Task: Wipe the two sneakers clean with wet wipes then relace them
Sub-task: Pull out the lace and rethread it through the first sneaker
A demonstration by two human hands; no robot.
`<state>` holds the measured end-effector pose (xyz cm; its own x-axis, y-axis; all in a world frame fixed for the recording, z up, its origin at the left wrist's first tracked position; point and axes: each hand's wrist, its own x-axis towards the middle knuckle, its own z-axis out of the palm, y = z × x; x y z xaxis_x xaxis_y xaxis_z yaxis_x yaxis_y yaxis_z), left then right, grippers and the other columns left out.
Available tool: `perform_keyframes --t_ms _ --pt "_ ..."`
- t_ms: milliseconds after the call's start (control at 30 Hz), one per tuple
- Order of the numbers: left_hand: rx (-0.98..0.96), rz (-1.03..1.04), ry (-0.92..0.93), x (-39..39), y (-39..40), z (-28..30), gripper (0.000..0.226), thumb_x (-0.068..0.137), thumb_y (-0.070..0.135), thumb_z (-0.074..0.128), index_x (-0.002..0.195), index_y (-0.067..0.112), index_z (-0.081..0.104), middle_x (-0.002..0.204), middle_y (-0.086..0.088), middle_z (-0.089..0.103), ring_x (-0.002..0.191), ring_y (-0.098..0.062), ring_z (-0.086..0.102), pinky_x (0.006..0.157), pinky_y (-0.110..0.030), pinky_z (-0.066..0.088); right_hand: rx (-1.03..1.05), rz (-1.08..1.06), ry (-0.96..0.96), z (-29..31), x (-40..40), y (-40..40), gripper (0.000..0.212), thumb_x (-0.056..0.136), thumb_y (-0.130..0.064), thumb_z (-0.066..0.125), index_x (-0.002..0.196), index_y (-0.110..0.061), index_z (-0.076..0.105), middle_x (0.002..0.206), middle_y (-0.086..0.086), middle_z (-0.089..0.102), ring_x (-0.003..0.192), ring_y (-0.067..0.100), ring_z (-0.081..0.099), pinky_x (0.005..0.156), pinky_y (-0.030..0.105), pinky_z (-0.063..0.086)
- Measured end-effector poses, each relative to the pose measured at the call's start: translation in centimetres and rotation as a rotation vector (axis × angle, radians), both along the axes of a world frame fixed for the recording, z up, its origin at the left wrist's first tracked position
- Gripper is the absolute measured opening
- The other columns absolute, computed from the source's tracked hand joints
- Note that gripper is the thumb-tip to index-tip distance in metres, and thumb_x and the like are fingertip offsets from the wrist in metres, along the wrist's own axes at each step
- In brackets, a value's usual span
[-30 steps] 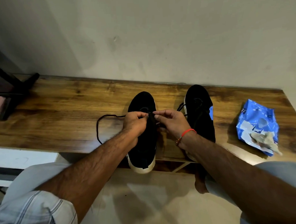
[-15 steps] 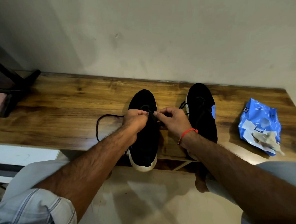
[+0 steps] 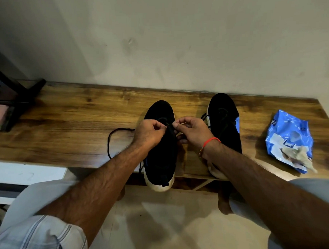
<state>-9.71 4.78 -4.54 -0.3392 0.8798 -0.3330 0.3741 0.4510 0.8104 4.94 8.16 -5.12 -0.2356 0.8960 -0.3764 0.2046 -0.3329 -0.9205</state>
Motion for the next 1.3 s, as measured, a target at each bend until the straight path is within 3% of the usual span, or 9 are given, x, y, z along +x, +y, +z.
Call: perform_keyframes --t_ms 267,433,567,733,833,933,1067,1167,1300 --pt "-0.025 0.054 -0.157 0.3 -0.1 0.0 0.013 0.098 0.019 0.067 0.089 0.022 0.075 0.096 -0.001 0.075 0.094 -0.015 0.070 0.087 -0.034 0.060 0.019 0.034 -0.034 0.2 0.0 0.3 0.009 0.094 -0.017 0.067 0.097 -0.009 0.065 0.076 0.007 0.065 0.058 0.012 0.060 0.053 0.023 0.053" --pt "0.022 0.017 -0.153 0.7 -0.2 -0.4 0.018 0.100 0.020 0.065 0.086 0.027 0.073 0.093 0.003 0.074 0.093 -0.013 0.070 0.074 -0.024 0.055 -0.076 0.027 0.046 0.8 0.0 0.2 0.006 0.096 -0.013 0.063 0.096 -0.008 0.060 0.075 0.008 0.062 0.055 0.015 0.059 0.044 0.023 0.048" --pt "-0.054 -0.165 0.306 -0.2 0.6 0.8 0.007 0.094 0.033 0.067 0.100 0.035 0.068 0.126 0.002 0.062 0.116 -0.020 0.057 0.096 -0.036 0.048 -0.149 -0.027 0.012 1.1 -0.6 0.3 0.012 0.101 -0.016 0.055 0.089 -0.013 0.056 0.074 0.006 0.059 0.052 0.018 0.055 0.043 0.025 0.047" --pt "-0.201 -0.190 0.555 -1.9 0.0 1.9 0.074 0.078 0.068 0.071 0.133 0.030 0.037 0.139 -0.006 0.028 0.127 -0.029 0.030 0.101 -0.045 0.031 -0.145 -0.147 -0.042 3.1 1.0 2.3 0.017 0.100 -0.006 0.046 0.085 -0.013 0.050 0.082 0.010 0.058 0.059 0.031 0.060 0.037 0.025 0.044" --pt "-0.298 -0.185 0.546 -3.5 0.2 2.1 0.102 0.070 0.082 0.067 0.147 0.027 0.028 0.150 -0.008 0.023 0.134 -0.033 0.029 0.108 -0.052 0.032 0.123 -0.253 -0.359 4.3 3.9 4.9 0.017 0.096 -0.010 0.050 0.083 -0.018 0.057 0.087 0.011 0.066 0.065 0.029 0.070 0.046 0.033 0.053" --pt "-0.377 -0.216 0.487 -4.2 0.5 2.1 0.125 0.065 0.087 0.066 0.158 0.023 0.014 0.163 -0.009 0.007 0.147 -0.040 0.016 0.115 -0.062 0.028 0.478 -0.253 -0.743 4.4 5.7 5.7 0.010 0.094 -0.020 0.057 0.099 -0.015 0.064 0.106 0.011 0.067 0.101 0.028 0.064 0.084 0.034 0.050" --pt "-0.434 -0.252 0.427 -3.9 0.4 2.4 0.129 0.070 0.084 0.064 0.162 0.018 0.001 0.168 -0.011 -0.005 0.153 -0.041 0.003 0.118 -0.063 0.024 0.645 0.290 -0.900 3.2 2.6 2.8 0.042 0.096 -0.037 0.057 0.136 -0.023 0.052 0.144 0.003 0.050 0.143 0.028 0.027 0.111 0.050 0.024" --pt "-0.441 -0.251 0.391 -3.6 0.2 2.8 0.126 0.076 0.079 0.064 0.162 0.015 -0.001 0.169 -0.012 -0.009 0.155 -0.040 -0.002 0.122 -0.058 0.020 0.664 0.595 -1.088 2.2 0.8 1.4 0.027 0.100 -0.040 0.049 0.122 -0.032 0.061 0.129 -0.004 0.063 0.134 0.024 0.044 0.111 0.050 0.021" --pt "-0.476 -0.265 0.395 -3.7 0.1 3.2 0.123 0.080 0.078 0.061 0.162 0.012 -0.003 0.169 -0.014 -0.010 0.156 -0.039 -0.003 0.122 -0.055 0.017 0.593 0.234 -1.236 3.8 3.5 4.1 0.016 0.097 -0.027 0.055 0.102 -0.025 0.070 0.109 0.007 0.070 0.110 0.030 0.060 0.101 0.041 0.033"
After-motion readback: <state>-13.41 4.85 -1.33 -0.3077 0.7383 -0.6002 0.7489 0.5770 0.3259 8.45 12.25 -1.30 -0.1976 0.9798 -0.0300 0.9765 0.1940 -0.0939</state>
